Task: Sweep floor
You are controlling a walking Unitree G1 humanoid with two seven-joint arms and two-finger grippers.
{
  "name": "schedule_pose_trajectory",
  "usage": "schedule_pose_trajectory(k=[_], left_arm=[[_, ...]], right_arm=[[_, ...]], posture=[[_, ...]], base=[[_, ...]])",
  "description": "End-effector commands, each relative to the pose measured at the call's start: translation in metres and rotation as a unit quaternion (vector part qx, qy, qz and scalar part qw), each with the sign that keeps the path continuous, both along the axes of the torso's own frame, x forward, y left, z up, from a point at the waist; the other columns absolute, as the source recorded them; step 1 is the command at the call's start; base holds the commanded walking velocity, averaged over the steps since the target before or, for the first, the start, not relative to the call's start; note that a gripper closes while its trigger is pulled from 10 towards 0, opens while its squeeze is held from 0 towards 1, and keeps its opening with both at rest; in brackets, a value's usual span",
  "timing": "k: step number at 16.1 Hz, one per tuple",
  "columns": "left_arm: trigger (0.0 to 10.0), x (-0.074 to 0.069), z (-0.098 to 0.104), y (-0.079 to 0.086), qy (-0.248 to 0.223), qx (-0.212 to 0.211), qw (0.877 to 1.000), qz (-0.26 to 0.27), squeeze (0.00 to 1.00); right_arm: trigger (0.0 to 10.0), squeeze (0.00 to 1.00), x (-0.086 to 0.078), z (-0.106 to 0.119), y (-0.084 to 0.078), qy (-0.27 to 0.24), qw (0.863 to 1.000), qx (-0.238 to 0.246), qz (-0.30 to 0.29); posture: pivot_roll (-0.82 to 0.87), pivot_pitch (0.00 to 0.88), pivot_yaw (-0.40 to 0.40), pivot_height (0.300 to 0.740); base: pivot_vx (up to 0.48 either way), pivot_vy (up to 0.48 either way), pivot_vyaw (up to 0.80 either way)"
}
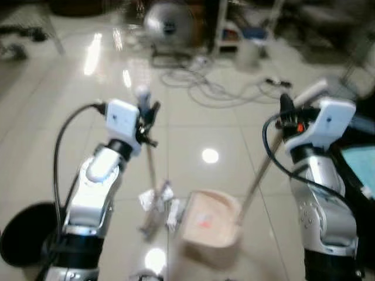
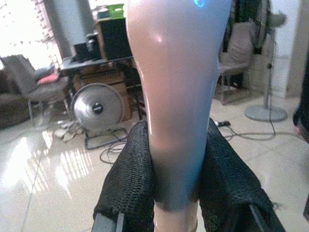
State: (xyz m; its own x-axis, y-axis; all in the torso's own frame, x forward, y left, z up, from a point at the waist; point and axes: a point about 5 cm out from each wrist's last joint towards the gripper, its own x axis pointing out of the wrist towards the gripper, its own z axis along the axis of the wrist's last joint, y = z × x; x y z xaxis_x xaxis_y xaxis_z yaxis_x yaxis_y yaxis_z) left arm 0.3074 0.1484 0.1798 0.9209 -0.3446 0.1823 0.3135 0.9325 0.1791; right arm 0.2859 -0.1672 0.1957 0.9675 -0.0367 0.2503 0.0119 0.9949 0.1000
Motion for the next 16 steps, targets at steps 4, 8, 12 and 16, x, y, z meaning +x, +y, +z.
schedule_pose_trajectory(k=[4,8,12,16], left_arm=[[10.0,-0.011,-0.007,0.012,-0.002,0.002,0.999,0.037,0.00],[10.0,-0.021,-0.016,0.011,0.019,-0.005,0.999,0.039,0.00],[10.0,-0.022,-0.022,0.010,0.026,0.010,0.999,0.030,0.00],[10.0,-0.017,-0.017,0.009,0.011,0.019,1.000,0.021,0.00]], right_arm=[[10.0,0.00,0.001,-0.001,0.015,0.000,0.999,0.031,0.037],[10.0,0.00,0.003,-0.010,0.010,0.015,0.999,0.031,-0.006],[10.0,0.00,0.004,-0.018,-0.001,0.005,1.000,0.005,-0.021],[10.0,0.00,0.009,-0.024,-0.013,-0.001,1.000,0.007,-0.027]], posture=[[0.06,0.100,-0.064,0.740],[0.08,0.113,-0.060,0.740],[0.09,0.123,-0.030,0.740],[0.11,0.158,-0.026,0.740]], base=[[0.348,0.000,0.20],[0.177,0.000,0.00],[0.000,0.000,0.00],[0.000,0.000,0.00]])
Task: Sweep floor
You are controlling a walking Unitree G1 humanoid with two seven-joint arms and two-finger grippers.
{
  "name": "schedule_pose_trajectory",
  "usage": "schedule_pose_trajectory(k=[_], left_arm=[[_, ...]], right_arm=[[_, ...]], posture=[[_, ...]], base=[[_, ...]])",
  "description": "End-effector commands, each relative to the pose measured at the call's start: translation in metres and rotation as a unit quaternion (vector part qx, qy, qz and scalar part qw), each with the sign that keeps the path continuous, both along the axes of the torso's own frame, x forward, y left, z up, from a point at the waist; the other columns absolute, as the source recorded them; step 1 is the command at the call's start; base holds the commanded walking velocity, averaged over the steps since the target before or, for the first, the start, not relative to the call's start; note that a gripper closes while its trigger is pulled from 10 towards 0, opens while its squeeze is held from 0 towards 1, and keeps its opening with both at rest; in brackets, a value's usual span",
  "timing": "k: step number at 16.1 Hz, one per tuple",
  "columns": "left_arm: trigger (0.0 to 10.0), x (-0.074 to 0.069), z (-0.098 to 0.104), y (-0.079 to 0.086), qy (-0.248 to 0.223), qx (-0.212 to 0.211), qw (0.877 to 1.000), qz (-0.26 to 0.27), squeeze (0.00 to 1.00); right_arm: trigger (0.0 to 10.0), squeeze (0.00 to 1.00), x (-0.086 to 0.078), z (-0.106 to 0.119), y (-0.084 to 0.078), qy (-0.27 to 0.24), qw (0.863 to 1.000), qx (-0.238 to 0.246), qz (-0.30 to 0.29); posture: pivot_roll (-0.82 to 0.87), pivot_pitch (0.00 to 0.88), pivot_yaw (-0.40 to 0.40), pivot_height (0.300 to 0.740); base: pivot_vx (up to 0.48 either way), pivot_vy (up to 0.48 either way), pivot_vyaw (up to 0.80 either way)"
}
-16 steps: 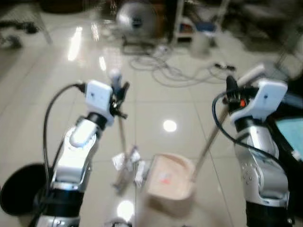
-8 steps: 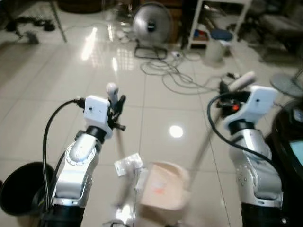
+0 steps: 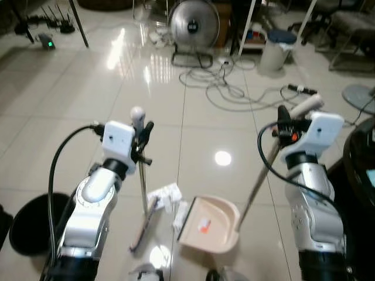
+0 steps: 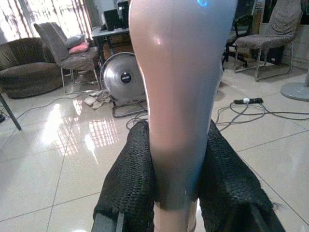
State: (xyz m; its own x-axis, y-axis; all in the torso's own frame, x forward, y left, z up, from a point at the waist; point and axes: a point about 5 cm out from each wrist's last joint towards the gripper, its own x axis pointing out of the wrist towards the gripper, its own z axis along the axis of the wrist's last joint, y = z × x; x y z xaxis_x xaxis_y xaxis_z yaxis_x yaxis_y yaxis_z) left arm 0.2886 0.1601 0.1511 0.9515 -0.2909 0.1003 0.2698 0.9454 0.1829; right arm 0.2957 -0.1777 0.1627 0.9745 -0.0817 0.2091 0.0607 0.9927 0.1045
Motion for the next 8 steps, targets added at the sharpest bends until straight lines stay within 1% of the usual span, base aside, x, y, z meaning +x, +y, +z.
schedule_pose_trajectory(k=[1,2,3,4,6,8], left_arm=[[10.0,0.005,0.012,-0.002,-0.031,0.002,0.999,-0.007,0.00],[10.0,0.008,0.013,0.000,-0.031,-0.007,0.999,0.002,0.00],[10.0,0.012,0.013,0.002,-0.033,-0.017,0.999,0.012,0.00],[10.0,0.015,0.014,0.004,-0.039,-0.021,0.999,0.018,0.00],[10.0,0.018,0.019,0.003,-0.055,-0.020,0.998,0.018,0.00],[10.0,0.019,0.021,0.001,-0.058,-0.022,0.998,0.011,0.00]], right_arm=[[10.0,0.00,0.003,0.007,-0.006,-0.025,1.000,-0.002,-0.004],[10.0,0.00,0.009,0.007,-0.009,-0.031,0.999,-0.017,0.004],[10.0,0.00,0.016,0.005,-0.009,-0.033,0.998,-0.042,0.021],[10.0,0.00,0.022,0.005,-0.007,-0.042,0.996,-0.064,0.042],[10.0,0.00,0.031,0.001,-0.001,-0.045,0.992,-0.091,0.073],[10.0,0.00,0.036,-0.005,0.007,-0.048,0.987,-0.122,0.096]], posture=[[0.12,0.174,-0.034,0.740],[0.14,0.197,-0.040,0.740],[0.14,0.206,-0.039,0.740],[0.15,0.218,-0.037,0.740],[0.17,0.243,-0.022,0.740],[0.17,0.256,-0.004,0.740]], base=[[0.000,0.000,0.00],[0.000,0.000,0.00],[0.000,0.000,0.00],[0.000,0.000,0.00],[0.000,0.000,0.00],[0.000,0.000,0.00]])
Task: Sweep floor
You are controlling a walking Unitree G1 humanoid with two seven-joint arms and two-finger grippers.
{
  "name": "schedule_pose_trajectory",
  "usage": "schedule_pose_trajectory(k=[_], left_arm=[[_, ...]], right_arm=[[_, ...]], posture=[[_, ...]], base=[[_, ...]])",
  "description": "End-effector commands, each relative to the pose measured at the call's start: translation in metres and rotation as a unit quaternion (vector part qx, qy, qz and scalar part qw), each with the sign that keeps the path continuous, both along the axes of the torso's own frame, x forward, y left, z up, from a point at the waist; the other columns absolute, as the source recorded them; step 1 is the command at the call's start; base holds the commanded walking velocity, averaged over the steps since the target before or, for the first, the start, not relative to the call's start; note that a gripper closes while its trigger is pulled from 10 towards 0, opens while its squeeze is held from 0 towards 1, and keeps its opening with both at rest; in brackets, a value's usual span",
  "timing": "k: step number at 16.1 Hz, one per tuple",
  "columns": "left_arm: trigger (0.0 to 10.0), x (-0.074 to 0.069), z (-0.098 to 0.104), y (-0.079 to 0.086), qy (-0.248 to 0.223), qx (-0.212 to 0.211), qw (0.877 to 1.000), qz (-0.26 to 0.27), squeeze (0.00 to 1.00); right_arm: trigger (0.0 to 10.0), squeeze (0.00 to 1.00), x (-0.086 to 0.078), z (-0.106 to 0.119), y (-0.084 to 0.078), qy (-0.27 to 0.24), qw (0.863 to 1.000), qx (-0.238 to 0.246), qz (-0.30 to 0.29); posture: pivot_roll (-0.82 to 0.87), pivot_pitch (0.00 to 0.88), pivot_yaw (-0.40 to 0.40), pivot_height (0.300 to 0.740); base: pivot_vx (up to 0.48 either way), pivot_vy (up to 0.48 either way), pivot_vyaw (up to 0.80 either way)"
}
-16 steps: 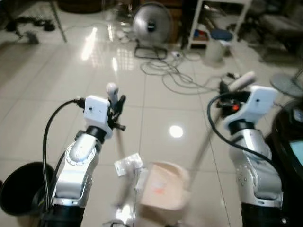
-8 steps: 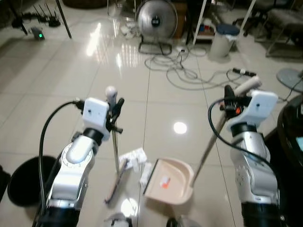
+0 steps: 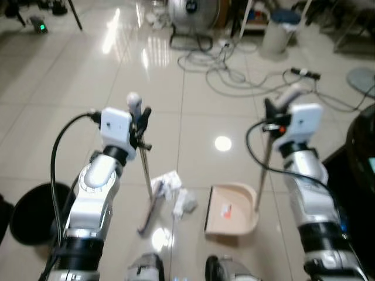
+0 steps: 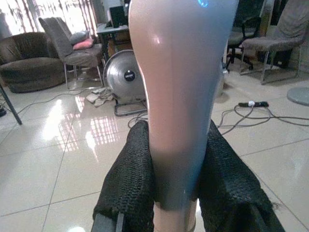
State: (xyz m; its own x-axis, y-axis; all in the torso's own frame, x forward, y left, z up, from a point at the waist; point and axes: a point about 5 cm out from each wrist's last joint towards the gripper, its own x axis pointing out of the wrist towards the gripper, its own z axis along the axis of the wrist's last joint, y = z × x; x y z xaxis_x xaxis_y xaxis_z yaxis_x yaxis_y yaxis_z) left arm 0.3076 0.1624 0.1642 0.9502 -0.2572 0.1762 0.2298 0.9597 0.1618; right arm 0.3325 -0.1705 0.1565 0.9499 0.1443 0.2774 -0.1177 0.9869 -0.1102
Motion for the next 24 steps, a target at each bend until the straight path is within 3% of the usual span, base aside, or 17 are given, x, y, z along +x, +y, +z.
schedule_pose_trajectory(k=[1,2,4,8,11,13,14,16,22,24], left_arm=[[10.0,-0.001,0.008,-0.003,-0.024,-0.001,1.000,-0.006,0.00],[10.0,0.000,0.008,-0.007,-0.030,0.001,0.999,-0.016,0.00],[10.0,0.000,0.011,-0.008,-0.037,0.005,0.999,-0.020,0.00],[10.0,-0.003,0.022,-0.010,-0.059,-0.001,0.997,-0.042,0.00],[10.0,-0.003,0.019,-0.012,-0.061,-0.003,0.997,-0.045,0.00],[10.0,0.002,0.019,-0.019,-0.066,-0.003,0.996,-0.055,0.00],[10.0,0.004,0.018,-0.022,-0.065,-0.003,0.996,-0.061,0.00],[10.0,0.012,0.008,-0.037,-0.060,-0.013,0.994,-0.086,0.00],[10.0,0.032,-0.011,-0.081,-0.029,-0.019,0.990,-0.139,0.00],[10.0,0.034,-0.002,-0.091,-0.037,-0.071,0.984,-0.156,0.00]], right_arm=[[10.0,0.00,0.001,-0.001,0.001,-0.014,0.999,-0.036,0.001],[10.0,0.00,0.006,-0.012,0.001,-0.018,0.997,-0.072,-0.005],[10.0,0.00,0.008,-0.015,0.000,-0.022,0.996,-0.086,-0.010],[10.0,0.00,0.013,-0.011,0.005,-0.064,0.997,-0.050,-0.015],[10.0,0.00,0.007,-0.015,0.031,-0.096,0.994,-0.049,0.015],[10.0,0.00,-0.002,-0.030,0.056,-0.090,0.994,-0.053,0.044],[10.0,0.00,-0.005,-0.034,0.061,-0.086,0.994,-0.052,0.050],[10.0,0.00,-0.013,-0.048,0.077,-0.073,0.993,-0.067,0.071],[10.0,0.00,-0.011,-0.043,0.089,-0.081,0.993,-0.056,0.066],[10.0,0.00,-0.009,-0.044,0.087,-0.076,0.994,-0.049,0.055]], posture=[[0.18,0.267,0.001,0.740],[0.19,0.293,0.004,0.740],[0.21,0.310,0.003,0.740],[0.24,0.340,0.014,0.740],[0.23,0.347,0.026,0.740],[0.24,0.350,0.027,0.740],[0.24,0.354,0.021,0.740],[0.24,0.349,0.028,0.740],[0.18,0.338,0.029,0.740],[0.18,0.336,0.029,0.740]], base=[[0.000,0.000,0.00],[0.000,0.000,0.00],[0.000,0.000,0.00],[0.000,0.000,0.00],[0.000,0.000,0.00],[0.000,0.000,0.00],[0.000,0.000,0.00],[0.000,0.000,0.00],[0.000,0.000,0.00],[0.000,0.000,0.00]])
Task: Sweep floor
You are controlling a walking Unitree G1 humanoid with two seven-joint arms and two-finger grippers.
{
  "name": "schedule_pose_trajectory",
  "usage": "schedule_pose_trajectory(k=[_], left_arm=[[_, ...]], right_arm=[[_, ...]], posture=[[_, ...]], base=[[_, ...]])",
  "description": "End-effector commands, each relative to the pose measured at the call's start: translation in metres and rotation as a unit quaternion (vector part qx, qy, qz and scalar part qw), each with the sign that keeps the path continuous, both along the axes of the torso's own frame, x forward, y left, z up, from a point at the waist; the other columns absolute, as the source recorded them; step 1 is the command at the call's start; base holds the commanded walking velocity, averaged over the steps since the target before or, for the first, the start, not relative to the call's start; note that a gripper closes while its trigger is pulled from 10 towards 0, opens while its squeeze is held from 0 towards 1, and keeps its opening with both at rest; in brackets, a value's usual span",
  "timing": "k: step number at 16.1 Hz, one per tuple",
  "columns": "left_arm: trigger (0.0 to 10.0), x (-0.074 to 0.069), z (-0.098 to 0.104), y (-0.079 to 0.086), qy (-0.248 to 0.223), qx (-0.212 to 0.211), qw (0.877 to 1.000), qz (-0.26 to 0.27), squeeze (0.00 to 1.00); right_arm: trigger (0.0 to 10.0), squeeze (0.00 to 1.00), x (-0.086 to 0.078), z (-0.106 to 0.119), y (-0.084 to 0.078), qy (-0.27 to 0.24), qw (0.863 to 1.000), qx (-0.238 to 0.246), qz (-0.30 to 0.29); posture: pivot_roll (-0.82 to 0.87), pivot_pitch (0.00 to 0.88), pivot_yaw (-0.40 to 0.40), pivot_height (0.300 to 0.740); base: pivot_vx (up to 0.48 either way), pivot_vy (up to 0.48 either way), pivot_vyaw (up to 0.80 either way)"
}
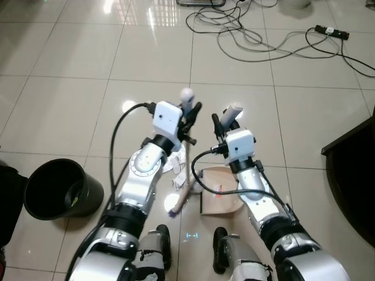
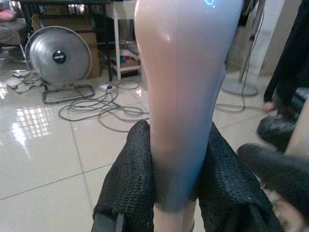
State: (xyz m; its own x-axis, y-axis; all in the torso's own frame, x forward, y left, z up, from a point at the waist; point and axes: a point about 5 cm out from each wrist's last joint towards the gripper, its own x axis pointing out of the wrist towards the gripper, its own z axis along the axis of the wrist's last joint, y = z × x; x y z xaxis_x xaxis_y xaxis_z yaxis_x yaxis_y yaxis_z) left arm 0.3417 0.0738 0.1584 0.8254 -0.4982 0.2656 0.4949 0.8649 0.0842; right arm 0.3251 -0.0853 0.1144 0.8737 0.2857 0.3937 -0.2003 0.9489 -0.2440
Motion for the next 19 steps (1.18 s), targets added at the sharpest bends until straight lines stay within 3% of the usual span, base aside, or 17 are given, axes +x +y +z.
schedule_pose_trajectory(k=[1,4,7,8,10,13,16,19], left_arm=[[10.0,0.001,0.018,-0.003,-0.027,-0.046,0.999,-0.008,0.00],[10.0,0.004,0.046,0.000,-0.063,-0.084,0.994,-0.018,0.00],[10.0,-0.002,0.063,0.006,-0.095,-0.066,0.992,-0.048,0.00],[10.0,-0.006,0.071,0.019,-0.116,-0.043,0.991,-0.054,0.00],[10.0,-0.007,0.075,0.029,-0.122,-0.036,0.991,-0.050,0.00],[10.0,-0.002,0.099,0.072,-0.151,-0.009,0.989,0.003,0.00],[10.0,-0.002,0.115,0.095,-0.157,0.003,0.987,0.029,0.00],[10.0,-0.017,0.093,0.140,-0.097,0.050,0.988,0.105,0.00]], right_arm=[[10.0,0.00,-0.002,-0.002,0.002,0.002,1.000,0.006,-0.001],[10.0,0.00,-0.003,-0.004,0.005,0.007,1.000,0.006,0.004],[10.0,0.00,-0.003,-0.005,0.007,0.012,1.000,0.005,0.008],[10.0,0.00,-0.002,-0.004,0.008,0.009,1.000,0.005,0.009],[10.0,0.00,-0.002,-0.003,0.007,0.006,1.000,0.008,0.009],[10.0,0.00,0.001,0.005,-0.006,-0.004,0.998,0.057,-0.010],[10.0,0.00,0.003,0.012,-0.020,-0.019,0.995,0.088,-0.035],[10.0,0.00,-0.006,0.028,-0.034,-0.069,0.988,0.127,-0.046]], posture=[[0.18,0.336,0.029,0.740],[0.18,0.325,0.013,0.740],[0.18,0.310,0.008,0.740],[0.17,0.296,0.004,0.740],[0.17,0.273,0.003,0.740],[0.17,0.241,-0.006,0.740],[0.17,0.226,-0.017,0.740],[0.15,0.185,-0.022,0.740]], base=[[0.000,0.000,0.00],[0.000,0.000,0.00],[0.000,0.000,0.00],[0.000,0.000,0.00],[0.000,0.000,0.00],[0.000,0.000,0.00],[0.000,0.000,0.00],[0.000,0.000,0.00]])
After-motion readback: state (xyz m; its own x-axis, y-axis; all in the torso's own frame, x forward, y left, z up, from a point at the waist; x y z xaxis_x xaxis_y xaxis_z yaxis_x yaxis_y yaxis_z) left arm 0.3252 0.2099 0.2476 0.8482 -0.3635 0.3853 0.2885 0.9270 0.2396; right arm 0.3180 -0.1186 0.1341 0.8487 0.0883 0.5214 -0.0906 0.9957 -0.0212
